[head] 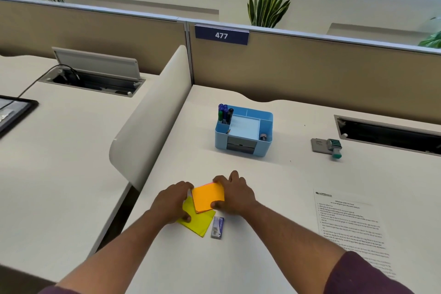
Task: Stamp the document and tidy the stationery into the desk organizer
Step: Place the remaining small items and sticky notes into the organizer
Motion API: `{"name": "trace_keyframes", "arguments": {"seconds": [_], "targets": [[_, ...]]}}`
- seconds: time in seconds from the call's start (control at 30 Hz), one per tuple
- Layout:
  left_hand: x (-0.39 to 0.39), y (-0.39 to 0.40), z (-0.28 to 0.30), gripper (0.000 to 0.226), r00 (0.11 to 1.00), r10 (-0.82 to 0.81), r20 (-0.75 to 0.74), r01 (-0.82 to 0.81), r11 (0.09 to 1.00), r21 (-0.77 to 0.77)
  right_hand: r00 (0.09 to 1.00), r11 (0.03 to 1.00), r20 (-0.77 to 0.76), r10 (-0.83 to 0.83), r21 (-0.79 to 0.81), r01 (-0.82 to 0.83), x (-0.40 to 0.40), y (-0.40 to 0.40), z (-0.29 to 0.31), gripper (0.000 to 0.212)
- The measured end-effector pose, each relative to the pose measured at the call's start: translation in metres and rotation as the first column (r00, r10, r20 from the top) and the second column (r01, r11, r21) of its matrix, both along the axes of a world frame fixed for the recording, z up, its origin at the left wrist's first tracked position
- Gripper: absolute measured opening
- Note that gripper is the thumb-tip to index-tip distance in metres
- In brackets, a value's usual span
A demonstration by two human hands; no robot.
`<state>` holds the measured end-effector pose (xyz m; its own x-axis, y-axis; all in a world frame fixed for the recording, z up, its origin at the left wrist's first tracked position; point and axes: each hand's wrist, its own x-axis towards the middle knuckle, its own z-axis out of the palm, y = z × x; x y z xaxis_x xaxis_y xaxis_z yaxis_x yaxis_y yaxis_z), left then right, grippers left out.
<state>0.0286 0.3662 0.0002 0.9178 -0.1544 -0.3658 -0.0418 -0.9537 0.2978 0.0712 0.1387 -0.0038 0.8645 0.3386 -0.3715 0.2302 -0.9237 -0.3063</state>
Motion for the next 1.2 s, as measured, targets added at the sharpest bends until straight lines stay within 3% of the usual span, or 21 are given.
{"name": "trace_keyframes", "arguments": {"seconds": [0.23, 0.33, 0.43, 0.53, 0.67, 0.8, 0.9, 1.0, 1.1, 1.2], "targets": [[0.003, -0.004, -0.003, 0.058, 0.996, 0.083, 0.015, -0.083, 0.997, -0.007, 0.976, 0.977, -0.038, -0.213, -0.029, 0.212, 0.003, -0.02, 0.002, 0.101], [0.006, -0.013, -0.007, 0.049, 0.994, 0.1, 0.04, -0.099, 0.995, -0.029, 0.955, 0.95, -0.054, -0.291, 0.106, 0.295, 0.0, -0.032, 0.001, 0.079], [0.01, -0.025, -0.01, 0.07, 0.994, 0.086, 0.063, -0.082, 0.994, -0.072, 0.925, 0.892, -0.1, -0.367, 0.245, 0.38, -0.002, -0.043, -0.004, 0.051], [0.015, -0.038, -0.01, 0.078, 0.998, -0.033, 0.054, 0.033, 0.999, -0.009, 0.842, 0.733, -0.24, -0.484, 0.415, 0.539, -0.005, -0.056, -0.011, 0.03], [0.022, -0.052, -0.013, 0.067, 0.995, -0.035, 0.094, 0.036, 0.999, -0.004, 0.626, 0.344, -0.514, -0.587, 0.542, 0.767, -0.01, -0.076, -0.012, 0.026], [0.03, -0.069, -0.013, 0.067, 0.995, 0.006, 0.099, -0.001, 0.999, -0.05, 0.558, 0.226, -0.6, -0.574, 0.538, 0.812, -0.016, -0.091, -0.013, 0.029], [0.037, -0.085, -0.01, 0.063, 0.995, 0.063, 0.072, -0.053, 0.99, -0.132, 0.56, 0.237, -0.634, -0.533, 0.524, 0.818, -0.019, -0.094, -0.008, 0.027], [0.043, -0.1, -0.006, 0.037, 0.988, 0.15, 0.032, -0.134, 0.948, -0.29, 0.609, 0.332, -0.573, -0.548, 0.52, 0.787, -0.02, -0.093, -0.01, 0.025], [0.042, -0.109, -0.007, 0.031, 0.924, 0.371, -0.092, -0.363, 0.778, -0.513, 0.685, 0.494, -0.424, -0.593, 0.481, 0.725, -0.024, -0.09, -0.013, 0.029], [0.04, -0.117, -0.009, 0.037, 0.868, 0.466, -0.173, -0.466, 0.64, -0.611, 0.744, 0.635, -0.245, -0.622, 0.399, 0.662, -0.026, -0.088, -0.014, 0.04]]}}
